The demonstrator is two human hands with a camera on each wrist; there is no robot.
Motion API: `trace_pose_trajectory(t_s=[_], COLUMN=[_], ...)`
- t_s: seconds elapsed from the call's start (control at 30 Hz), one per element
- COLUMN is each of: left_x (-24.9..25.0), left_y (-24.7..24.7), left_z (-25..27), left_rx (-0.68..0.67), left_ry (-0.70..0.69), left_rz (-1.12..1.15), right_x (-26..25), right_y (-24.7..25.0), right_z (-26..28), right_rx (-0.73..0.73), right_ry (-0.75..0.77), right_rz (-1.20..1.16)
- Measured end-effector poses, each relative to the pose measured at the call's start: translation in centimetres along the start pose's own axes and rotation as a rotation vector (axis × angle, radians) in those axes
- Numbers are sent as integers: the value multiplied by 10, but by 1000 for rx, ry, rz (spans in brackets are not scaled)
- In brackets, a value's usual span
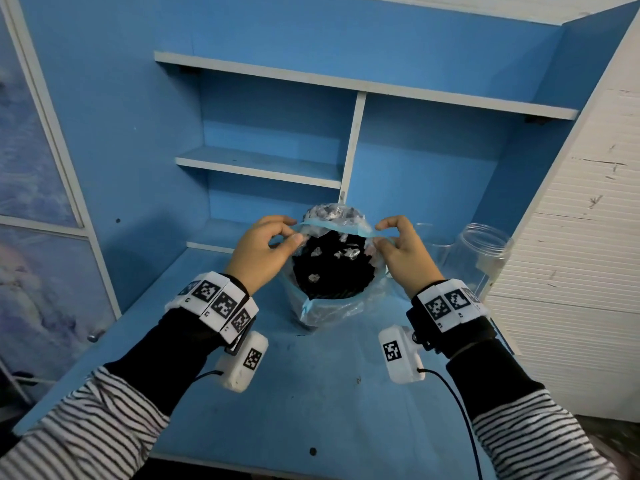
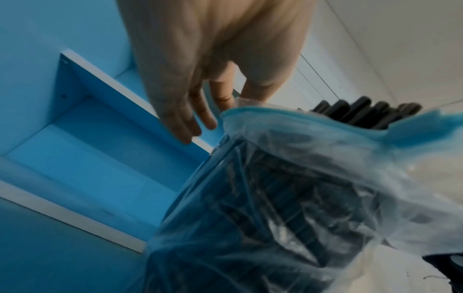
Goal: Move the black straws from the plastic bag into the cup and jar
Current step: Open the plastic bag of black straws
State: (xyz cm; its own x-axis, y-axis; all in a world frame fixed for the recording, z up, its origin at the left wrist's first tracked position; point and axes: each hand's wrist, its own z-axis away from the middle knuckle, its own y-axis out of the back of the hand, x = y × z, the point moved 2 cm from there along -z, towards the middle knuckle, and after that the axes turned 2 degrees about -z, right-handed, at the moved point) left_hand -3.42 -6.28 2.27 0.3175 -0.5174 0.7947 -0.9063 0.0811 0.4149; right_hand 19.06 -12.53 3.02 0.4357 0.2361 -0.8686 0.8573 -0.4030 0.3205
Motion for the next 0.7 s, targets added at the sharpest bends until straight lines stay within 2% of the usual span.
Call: trace_pose_trajectory(t_s=[0.1,0.27,0.37,0.53,0.7], left_x=[-1,-4,-5,1,3], left_y=[2,2,-1,-6,-1], left_z=[-2,-2,0,1,1], left_rx=[-21,3,-4,-18,-61], left_ry=[-5,-41,-26,-67,-96], left_rz=[44,73,111,76,105], right_x=[-3,-11,-18,-23,-19], right_y=[1,5,4,3,10], right_z=[4,7,12,11,-3], right_rx=[-63,-48,-69,41,-50], right_ry=[53,153,176,251,197], right_rz=[-26,161,177,278,167])
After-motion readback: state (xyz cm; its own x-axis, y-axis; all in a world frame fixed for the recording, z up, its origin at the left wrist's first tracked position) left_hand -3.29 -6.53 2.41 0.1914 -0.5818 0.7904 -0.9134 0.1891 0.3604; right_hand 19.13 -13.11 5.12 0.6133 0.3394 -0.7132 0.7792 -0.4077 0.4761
